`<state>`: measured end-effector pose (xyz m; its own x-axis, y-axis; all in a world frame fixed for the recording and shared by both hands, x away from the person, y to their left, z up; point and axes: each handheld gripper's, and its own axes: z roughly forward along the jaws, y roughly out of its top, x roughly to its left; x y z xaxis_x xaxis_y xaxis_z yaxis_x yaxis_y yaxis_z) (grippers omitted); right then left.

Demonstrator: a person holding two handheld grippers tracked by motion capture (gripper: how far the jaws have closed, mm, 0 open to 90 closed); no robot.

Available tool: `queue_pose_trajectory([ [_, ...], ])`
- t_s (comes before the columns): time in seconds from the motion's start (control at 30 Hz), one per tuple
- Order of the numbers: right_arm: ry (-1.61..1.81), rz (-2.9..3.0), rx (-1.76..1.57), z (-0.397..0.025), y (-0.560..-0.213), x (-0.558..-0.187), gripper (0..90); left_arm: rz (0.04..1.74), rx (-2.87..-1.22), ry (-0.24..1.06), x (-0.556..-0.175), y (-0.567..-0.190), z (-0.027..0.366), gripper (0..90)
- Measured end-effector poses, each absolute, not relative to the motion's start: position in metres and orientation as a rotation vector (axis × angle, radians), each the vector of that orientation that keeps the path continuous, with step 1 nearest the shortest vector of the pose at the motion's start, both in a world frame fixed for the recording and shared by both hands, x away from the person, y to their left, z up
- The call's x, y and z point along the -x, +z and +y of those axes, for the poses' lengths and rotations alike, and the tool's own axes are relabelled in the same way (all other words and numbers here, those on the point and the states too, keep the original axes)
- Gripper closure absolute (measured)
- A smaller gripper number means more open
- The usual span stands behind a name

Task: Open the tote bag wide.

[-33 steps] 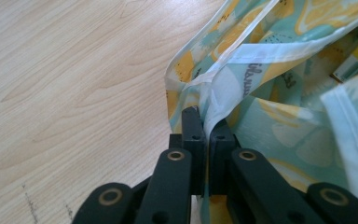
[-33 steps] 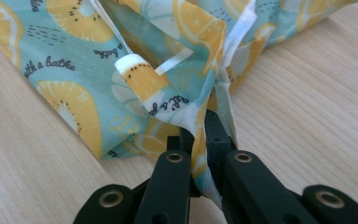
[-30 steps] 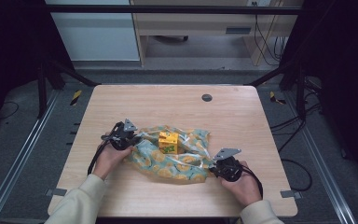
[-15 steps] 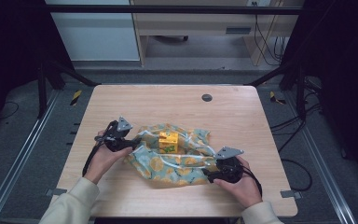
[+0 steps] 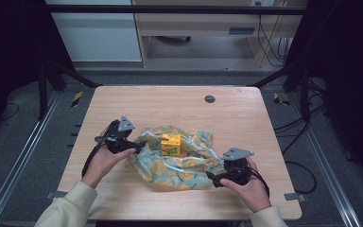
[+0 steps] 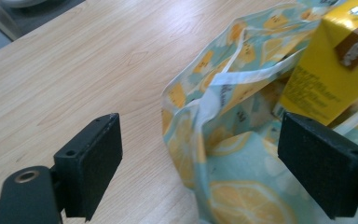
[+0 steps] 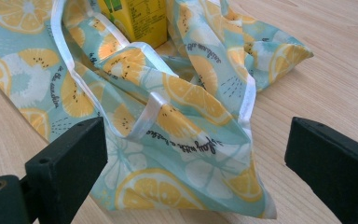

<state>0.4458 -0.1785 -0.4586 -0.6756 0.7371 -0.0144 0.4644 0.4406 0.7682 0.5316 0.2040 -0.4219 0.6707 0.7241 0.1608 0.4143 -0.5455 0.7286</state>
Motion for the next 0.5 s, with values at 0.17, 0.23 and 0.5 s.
queue_pose_trajectory([
  [0.17, 1.101, 2.342, -1.009, -0.179, -0.453, -0.449, 5.9, 0.841, -2.219, 0.598, -0.528, -0.416, 0.195, 13.0],
  [0.23, 1.114, 2.334, -1.001, -0.179, -0.447, -0.449, 5.8, 0.829, -2.214, 0.599, -0.527, -0.413, 0.192, 12.7],
  [0.5, 1.141, 2.291, -0.990, -0.178, -0.426, -0.448, 5.7, 0.807, -2.190, 0.607, -0.519, -0.397, 0.192, 11.7],
])
